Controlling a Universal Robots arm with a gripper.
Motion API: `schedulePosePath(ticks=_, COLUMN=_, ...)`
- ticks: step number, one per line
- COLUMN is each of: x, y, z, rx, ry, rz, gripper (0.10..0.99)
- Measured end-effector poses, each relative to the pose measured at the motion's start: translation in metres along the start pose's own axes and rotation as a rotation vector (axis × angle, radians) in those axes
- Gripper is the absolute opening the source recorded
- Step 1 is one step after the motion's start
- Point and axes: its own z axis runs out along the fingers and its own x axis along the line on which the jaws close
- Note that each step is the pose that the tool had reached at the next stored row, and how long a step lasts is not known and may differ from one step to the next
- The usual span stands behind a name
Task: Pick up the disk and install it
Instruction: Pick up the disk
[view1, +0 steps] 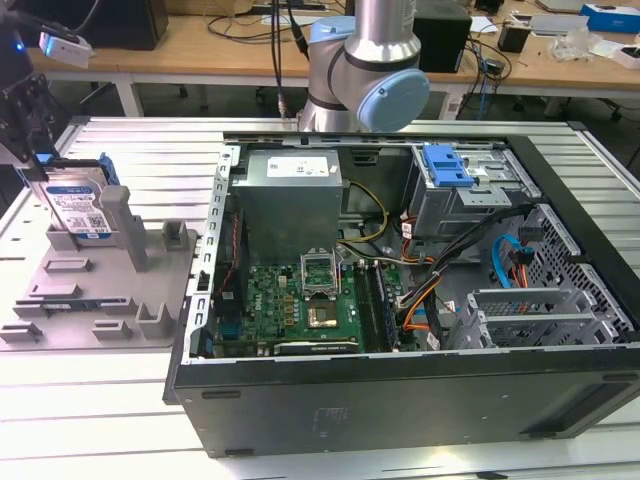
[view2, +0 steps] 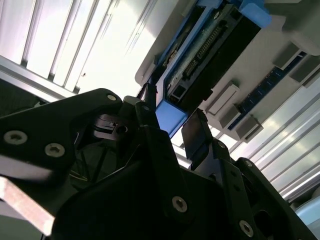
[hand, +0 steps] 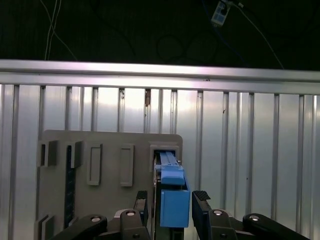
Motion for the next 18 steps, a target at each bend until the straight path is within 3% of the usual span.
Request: schedulePosePath(ticks=18, x=-0.0005, y=-0.0005, z=0.0098, rx=0.000, ry=0.0001, rz=0.000, gripper=0.482)
